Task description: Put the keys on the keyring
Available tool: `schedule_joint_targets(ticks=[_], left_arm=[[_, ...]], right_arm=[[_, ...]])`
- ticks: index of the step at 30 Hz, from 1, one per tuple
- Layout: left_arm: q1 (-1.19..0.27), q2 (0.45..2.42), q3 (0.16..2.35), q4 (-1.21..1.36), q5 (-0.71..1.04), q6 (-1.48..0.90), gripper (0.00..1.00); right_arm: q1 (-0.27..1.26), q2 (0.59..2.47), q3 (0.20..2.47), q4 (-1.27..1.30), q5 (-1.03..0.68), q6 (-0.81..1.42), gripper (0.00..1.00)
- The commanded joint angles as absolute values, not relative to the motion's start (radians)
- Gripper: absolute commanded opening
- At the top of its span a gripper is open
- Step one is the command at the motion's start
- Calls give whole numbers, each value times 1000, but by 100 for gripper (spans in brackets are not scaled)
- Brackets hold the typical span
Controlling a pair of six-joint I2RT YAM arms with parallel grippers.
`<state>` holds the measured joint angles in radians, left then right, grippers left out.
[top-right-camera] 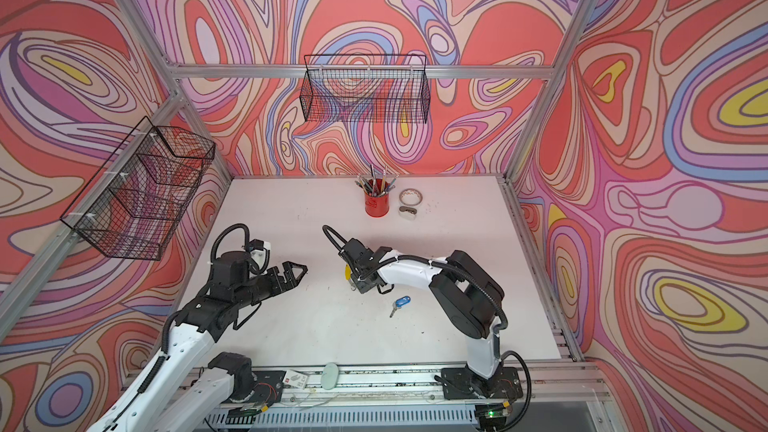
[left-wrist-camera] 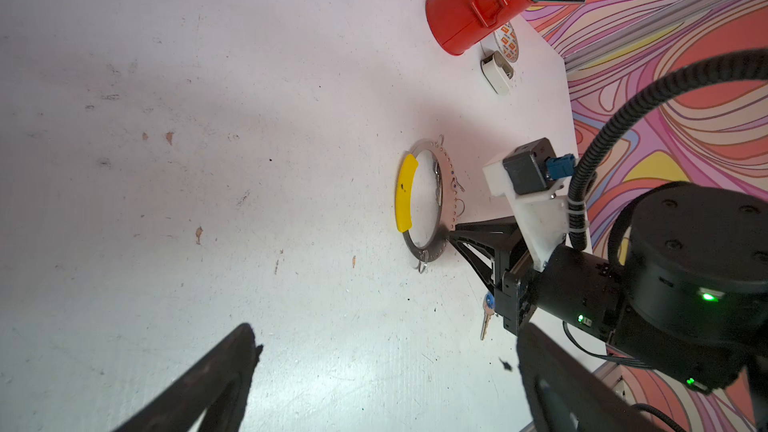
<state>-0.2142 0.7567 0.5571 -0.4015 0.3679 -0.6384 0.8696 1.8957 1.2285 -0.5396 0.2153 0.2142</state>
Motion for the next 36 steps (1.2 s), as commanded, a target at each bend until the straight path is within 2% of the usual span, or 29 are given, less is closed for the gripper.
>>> schedule_joint_targets(ticks=[1, 6, 8, 16, 20, 30, 36], left_arm=[[-204, 761, 580, -393, 380, -620, 100], [-202, 762, 579, -390, 382, -623, 100], [-202, 762, 577, -385, 383, -624, 100], [-201, 764, 582, -390, 389, -624, 100], [-199, 741, 580, -402, 382, -620, 100], [-199, 738, 582, -401, 389, -621, 100], [-199, 735, 579, -400, 388, -622, 100]], right_arm=[[870, 1916, 1245, -552, 245, 202, 12], [873, 1923, 1246, -563, 271, 191, 12], [883, 1921, 1246, -563, 276, 182, 22], [928, 1873, 1251, -567, 331, 123, 35], [949, 1883, 1281, -647, 373, 57, 40], [954, 1905, 1293, -729, 329, -44, 40], [953, 1938, 1314, -720, 368, -64, 39]])
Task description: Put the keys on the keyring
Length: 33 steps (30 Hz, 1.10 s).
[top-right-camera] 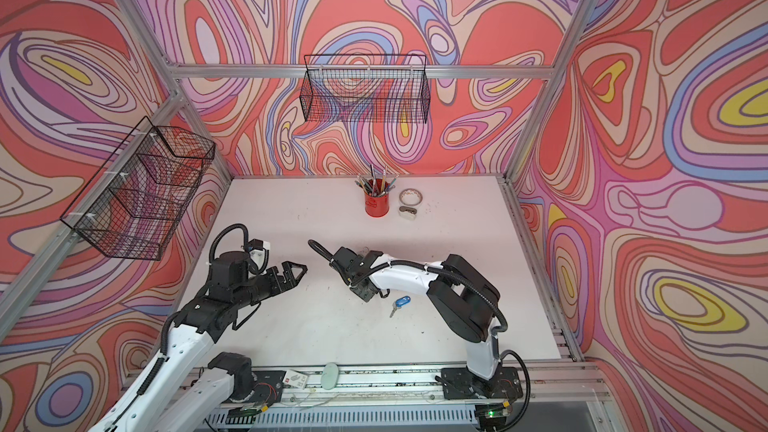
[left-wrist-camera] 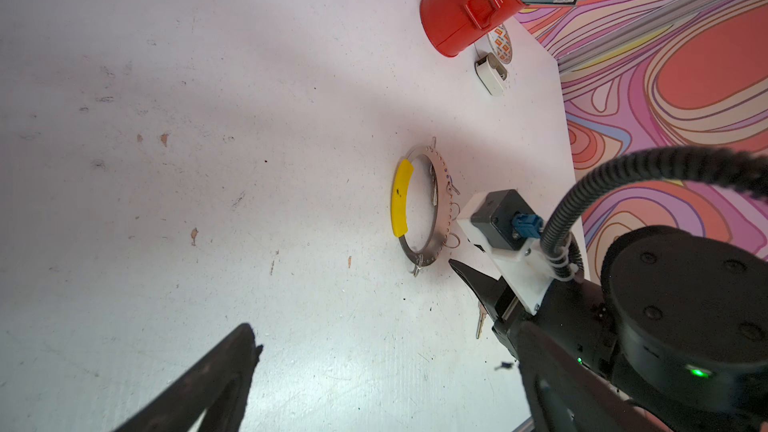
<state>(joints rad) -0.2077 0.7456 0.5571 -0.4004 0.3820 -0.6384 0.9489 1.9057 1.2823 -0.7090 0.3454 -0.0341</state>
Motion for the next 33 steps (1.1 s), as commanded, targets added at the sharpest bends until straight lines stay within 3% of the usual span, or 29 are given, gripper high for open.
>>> schedule_joint_targets(ticks=[1, 11, 25, 29, 33], left_arm=[[-198, 736, 580, -402, 388, -622, 100], [-198, 732, 594, -435, 388, -617, 100], [-197, 747, 585, -411, 395, -626, 100], [-198, 750, 581, -407, 399, -630, 100], [-198, 753, 582, -406, 400, -629, 100]], right_arm=[[954, 1943, 1319, -715, 371, -65, 39], [954, 1988, 1332, -693, 412, -86, 32], [954, 1964, 1325, -670, 417, -92, 8], [954, 1957, 1322, -661, 399, -92, 7], [953, 1956, 1325, -653, 373, -86, 12]])
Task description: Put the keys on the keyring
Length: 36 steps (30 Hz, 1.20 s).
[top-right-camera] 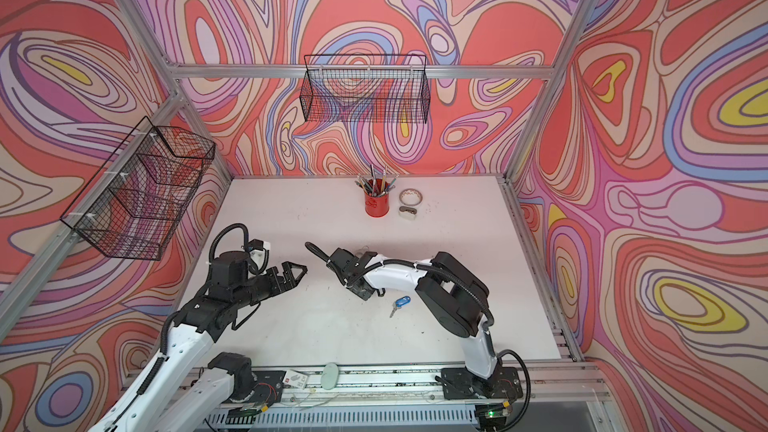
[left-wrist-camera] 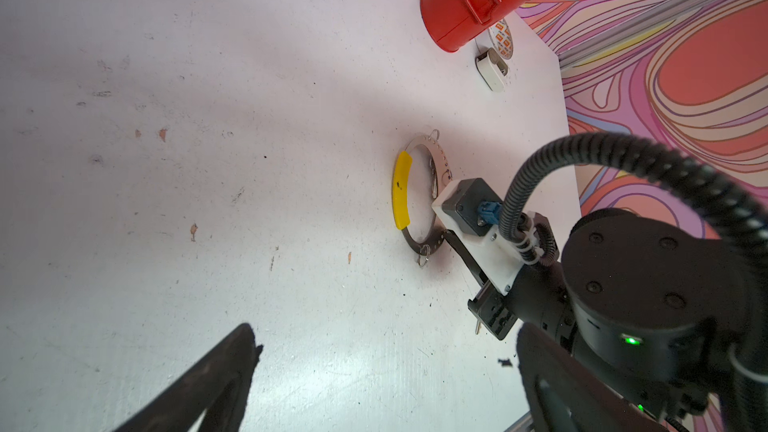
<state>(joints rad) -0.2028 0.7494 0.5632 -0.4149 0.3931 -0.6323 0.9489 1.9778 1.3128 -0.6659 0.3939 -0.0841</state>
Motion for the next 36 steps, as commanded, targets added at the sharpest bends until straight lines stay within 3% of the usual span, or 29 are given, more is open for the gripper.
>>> schedule_joint_targets(ticks=[1, 9, 19, 36], left_arm=[[-198, 753, 583, -406, 400, -629, 100], [-198, 756, 582, -405, 399, -627, 100], [-196, 762, 583, -400, 399, -626, 100], [-196, 742, 578, -405, 396, -620, 100]], right_arm=[[954, 1953, 1321, -648, 373, -84, 13], [943, 1956, 1313, -633, 393, -67, 0], [936, 1910, 1263, -562, 390, -58, 0], [857, 1676, 865, 107, 224, 43, 0]])
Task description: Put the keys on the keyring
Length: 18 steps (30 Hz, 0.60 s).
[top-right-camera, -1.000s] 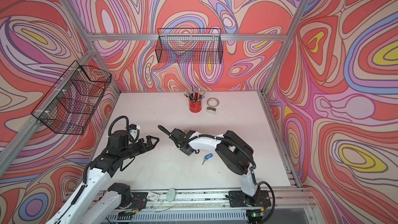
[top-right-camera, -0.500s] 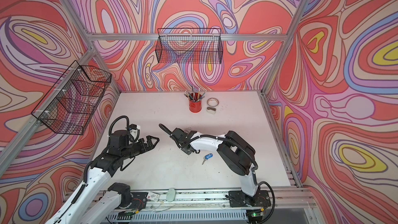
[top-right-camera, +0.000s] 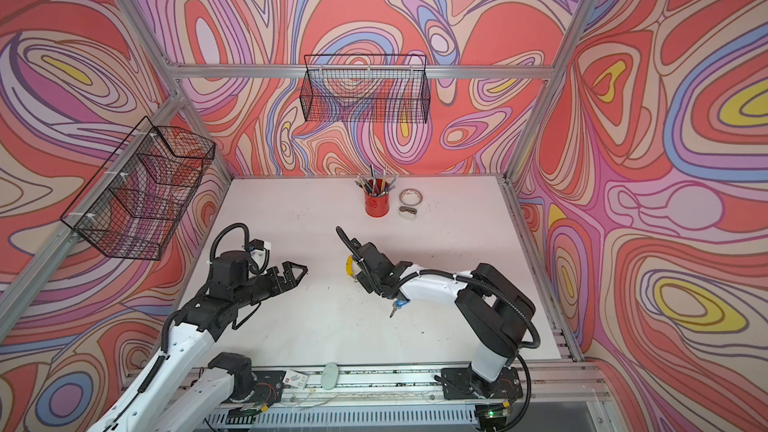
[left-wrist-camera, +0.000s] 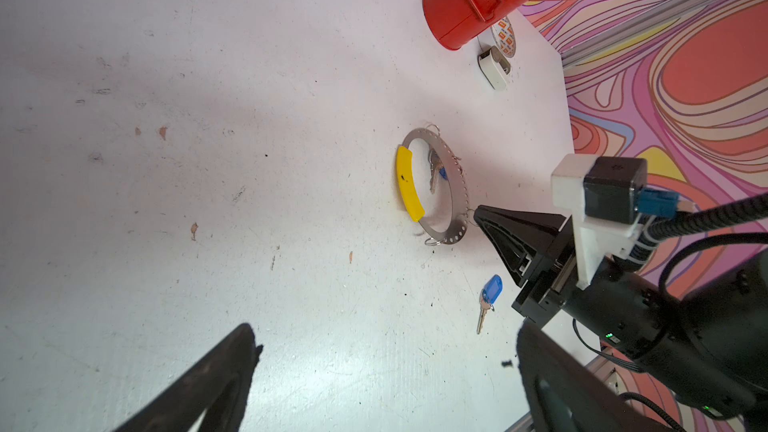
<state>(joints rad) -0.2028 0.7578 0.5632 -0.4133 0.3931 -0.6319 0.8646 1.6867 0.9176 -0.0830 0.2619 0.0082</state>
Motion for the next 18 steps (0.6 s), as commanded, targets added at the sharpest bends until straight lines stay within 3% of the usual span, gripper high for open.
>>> schedule_joint_targets(ticks=[1, 18], left_arm=[[-196, 741, 578, -405, 394, -620, 100], [-196, 753, 573, -392, 389, -618, 100]], right_arm=[[857, 1686, 854, 132, 218, 50, 0], [857, 1776, 778, 217, 167, 126, 1]])
